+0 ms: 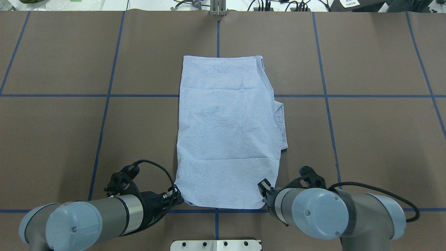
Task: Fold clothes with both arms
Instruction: 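Grasp the near edge corners of the shirt with both grippers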
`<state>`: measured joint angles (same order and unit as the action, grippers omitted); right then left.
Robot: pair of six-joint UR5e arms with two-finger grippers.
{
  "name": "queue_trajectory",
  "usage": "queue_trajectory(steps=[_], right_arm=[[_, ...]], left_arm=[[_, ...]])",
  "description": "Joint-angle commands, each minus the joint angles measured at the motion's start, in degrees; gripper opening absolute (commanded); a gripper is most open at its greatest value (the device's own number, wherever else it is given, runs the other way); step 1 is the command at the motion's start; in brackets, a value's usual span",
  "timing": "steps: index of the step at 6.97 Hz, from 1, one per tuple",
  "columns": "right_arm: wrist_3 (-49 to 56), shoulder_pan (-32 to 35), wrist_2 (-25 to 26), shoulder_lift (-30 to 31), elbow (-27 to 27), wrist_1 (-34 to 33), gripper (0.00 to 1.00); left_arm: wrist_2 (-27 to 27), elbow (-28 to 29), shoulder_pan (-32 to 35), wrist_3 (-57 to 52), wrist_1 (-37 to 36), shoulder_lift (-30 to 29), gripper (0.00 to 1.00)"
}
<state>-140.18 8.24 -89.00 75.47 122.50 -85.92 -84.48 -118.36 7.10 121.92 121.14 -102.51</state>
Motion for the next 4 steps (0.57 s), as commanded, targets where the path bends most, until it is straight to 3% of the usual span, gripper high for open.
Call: queue_trajectory(steps=[1,2,3,4], right_arm=[[-3.0,-2.9,0.1,3.2,12.7,-7.4,0.0],[-2.8,-0.4,-0.6,1.8,16.2,-12.3,0.0],[-1.5,4.0,-3.4,-1.4,14.7,-14.5,0.0],[3.2,10.9,-8.8,-5.6,10.6,-15.6,0.0]], left_arm=[[-0.2,-10.2,-2.0,3.3,-8.6,-0.1,0.0],[-0.6,-13.7,-1.5,3.2,-10.2,-0.6,0.0],[-2.1,-13.5,0.8,2.1,-11.8,-1.9,0.0],[-6.0,-13.0,7.9,-2.4,-13.2,-4.3,0.0]])
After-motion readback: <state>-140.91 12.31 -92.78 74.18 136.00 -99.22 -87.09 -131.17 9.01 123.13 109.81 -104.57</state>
